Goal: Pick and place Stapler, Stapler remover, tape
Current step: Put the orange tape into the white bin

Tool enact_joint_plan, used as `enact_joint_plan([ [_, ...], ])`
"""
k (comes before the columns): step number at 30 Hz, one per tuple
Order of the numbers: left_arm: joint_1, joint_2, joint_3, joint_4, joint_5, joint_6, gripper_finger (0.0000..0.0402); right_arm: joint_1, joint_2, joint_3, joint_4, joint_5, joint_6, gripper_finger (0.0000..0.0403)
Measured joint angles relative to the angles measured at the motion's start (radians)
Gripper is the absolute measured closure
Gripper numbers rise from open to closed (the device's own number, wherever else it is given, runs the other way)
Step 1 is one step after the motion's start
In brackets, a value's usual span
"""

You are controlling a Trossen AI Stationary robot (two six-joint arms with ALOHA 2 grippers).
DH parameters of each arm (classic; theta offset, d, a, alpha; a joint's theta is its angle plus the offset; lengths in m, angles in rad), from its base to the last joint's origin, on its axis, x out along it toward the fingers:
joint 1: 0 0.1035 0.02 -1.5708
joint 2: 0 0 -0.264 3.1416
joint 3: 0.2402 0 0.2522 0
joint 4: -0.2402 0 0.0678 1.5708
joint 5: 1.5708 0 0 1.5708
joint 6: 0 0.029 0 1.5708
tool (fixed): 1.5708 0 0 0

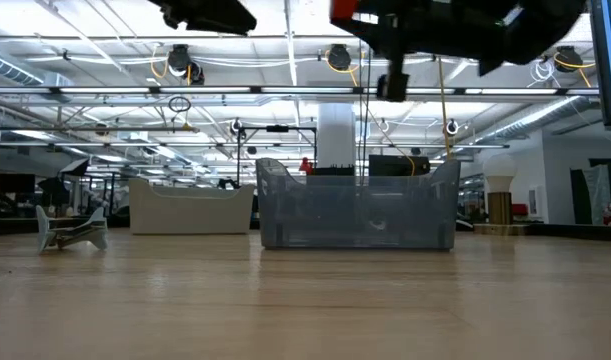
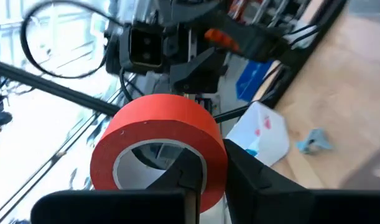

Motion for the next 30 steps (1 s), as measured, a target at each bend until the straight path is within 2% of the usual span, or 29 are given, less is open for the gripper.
enact_joint_plan([
  [5,0.034,0.0,0.0,0.075,0.102,0.041,0.0218,-0.016,0.104,0.121,0.0,-0.105,0.008,0.0373],
  [9,0.042,0.0,0.0,0.116,0.11,0.042,0.0218,-0.018,0.174,0.194,-0.014,-0.145,0.034,0.0373],
  [17,0.037,0.0,0.0,0.155,0.201,0.109,0.0218,-0.029,0.271,0.262,-0.016,-0.152,0.071,0.0373],
  [30,0.023,0.0,0.0,0.148,0.234,0.107,0.0218,-0.062,0.31,0.277,-0.015,-0.173,0.102,0.0373],
])
